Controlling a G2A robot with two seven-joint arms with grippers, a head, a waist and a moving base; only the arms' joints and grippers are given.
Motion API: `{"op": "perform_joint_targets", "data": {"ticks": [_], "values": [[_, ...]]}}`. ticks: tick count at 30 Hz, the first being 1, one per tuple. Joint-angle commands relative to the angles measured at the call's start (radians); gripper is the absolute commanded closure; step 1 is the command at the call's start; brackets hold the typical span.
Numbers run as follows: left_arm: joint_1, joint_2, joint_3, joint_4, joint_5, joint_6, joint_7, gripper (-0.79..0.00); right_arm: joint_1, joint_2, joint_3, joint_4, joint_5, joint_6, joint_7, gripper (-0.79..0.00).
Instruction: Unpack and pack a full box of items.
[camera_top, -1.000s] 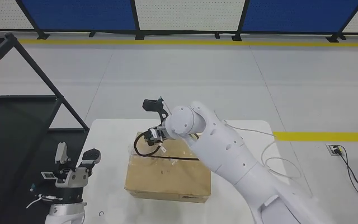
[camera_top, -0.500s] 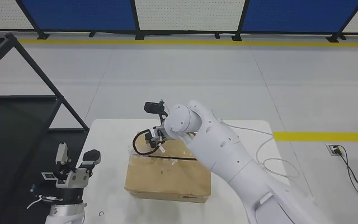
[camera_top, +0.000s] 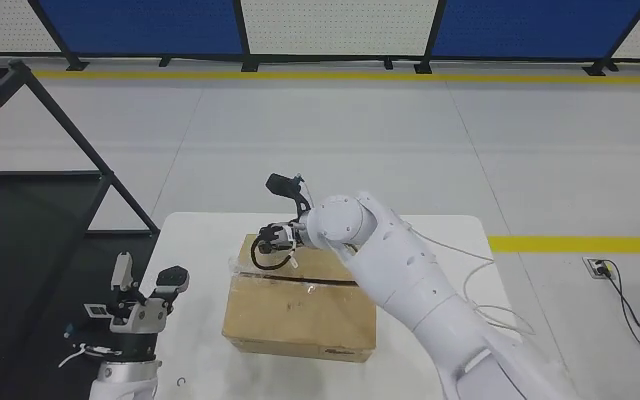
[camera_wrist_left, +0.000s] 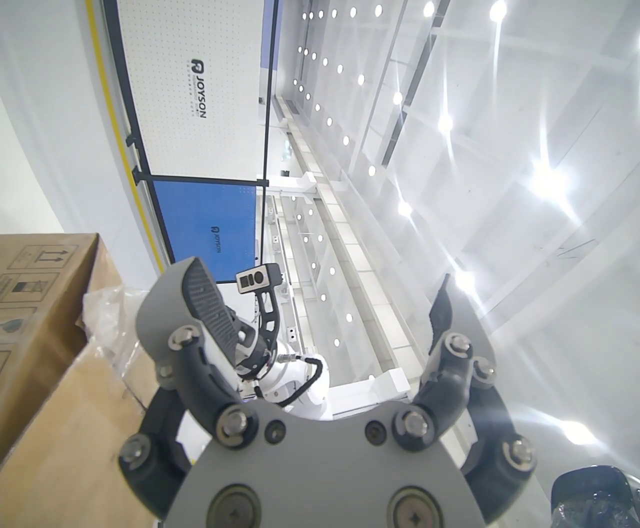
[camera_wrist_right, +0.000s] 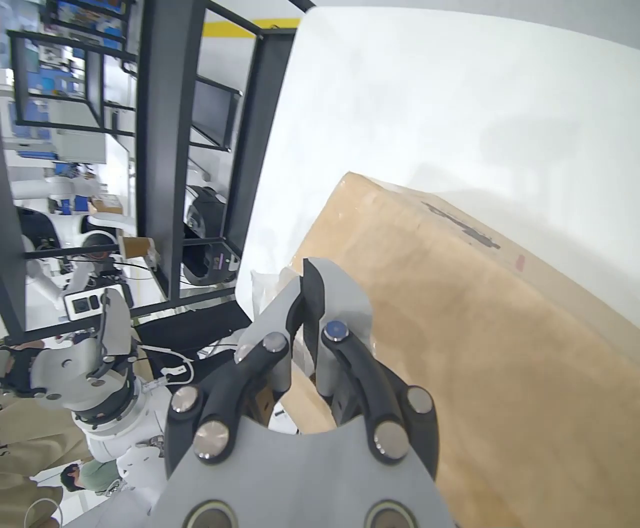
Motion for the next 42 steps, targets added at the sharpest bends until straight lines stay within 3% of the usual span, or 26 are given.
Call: {"op": "perform_joint_targets", "data": {"ticks": [1, 9, 20, 27, 42], "values": [[-0.008, 0.001, 0.008, 0.002, 0.011, 0.009, -0.003, -0.785, -0.033, 0.014, 0.024, -0.009, 0.007, -0.046, -0.041, 0.0], [-0.039, 0.002, 0.046, 0.007, 0.055, 0.048, -0.014, -0.785, -0.192, 0.09, 0.141, -0.142, 0.007, -0.203, -0.134, 0.0], [-0.088, 0.005, 0.077, 0.026, 0.136, 0.109, 0.006, -0.785, -0.487, 0.192, 0.321, -0.486, -0.026, -0.307, -0.155, 0.0], [-0.128, 0.013, 0.073, 0.054, 0.163, 0.238, -0.05, -0.785, -0.574, 0.215, 0.364, -0.585, -0.02, -0.343, -0.141, 0.0], [-0.254, 0.036, 0.132, 0.097, 0.252, 0.424, -0.262, -0.785, -0.611, 0.229, 0.376, -0.602, 0.004, -0.417, -0.125, 0.0]]}}
